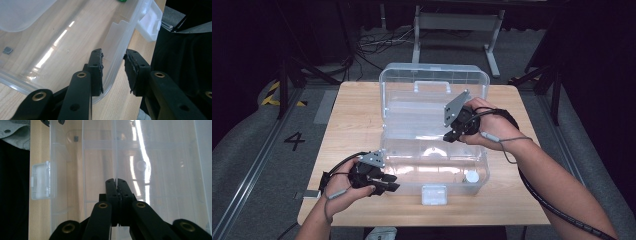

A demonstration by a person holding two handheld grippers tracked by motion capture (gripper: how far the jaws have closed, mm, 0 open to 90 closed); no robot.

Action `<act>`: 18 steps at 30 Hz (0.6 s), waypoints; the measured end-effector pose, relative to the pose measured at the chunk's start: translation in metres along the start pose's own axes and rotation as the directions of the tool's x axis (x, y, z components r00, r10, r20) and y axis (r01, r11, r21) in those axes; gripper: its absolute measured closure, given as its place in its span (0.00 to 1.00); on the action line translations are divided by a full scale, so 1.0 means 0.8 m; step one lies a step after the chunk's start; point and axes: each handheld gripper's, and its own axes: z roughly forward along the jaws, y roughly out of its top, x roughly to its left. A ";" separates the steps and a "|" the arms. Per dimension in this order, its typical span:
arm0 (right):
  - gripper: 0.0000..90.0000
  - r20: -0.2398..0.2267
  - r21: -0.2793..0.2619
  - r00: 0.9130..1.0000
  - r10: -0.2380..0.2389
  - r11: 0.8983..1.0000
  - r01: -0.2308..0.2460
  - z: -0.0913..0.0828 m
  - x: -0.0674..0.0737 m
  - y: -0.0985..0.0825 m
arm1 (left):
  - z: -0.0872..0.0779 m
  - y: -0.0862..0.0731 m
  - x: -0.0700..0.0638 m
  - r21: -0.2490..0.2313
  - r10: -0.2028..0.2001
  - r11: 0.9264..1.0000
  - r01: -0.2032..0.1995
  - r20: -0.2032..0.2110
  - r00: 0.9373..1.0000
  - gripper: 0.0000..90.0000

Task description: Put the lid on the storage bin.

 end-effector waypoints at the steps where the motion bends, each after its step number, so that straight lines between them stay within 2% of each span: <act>1: 1.00 -0.002 0.000 1.000 -0.002 1.000 0.002 0.000 0.001 0.000 | 0.000 0.000 0.000 0.000 0.000 1.000 0.000 0.000 1.000 0.75; 18: 1.00 -0.019 0.006 0.999 -0.029 1.000 0.029 0.004 0.018 -0.001 | 0.000 0.000 0.000 0.000 0.003 1.000 -0.003 -0.003 1.000 0.75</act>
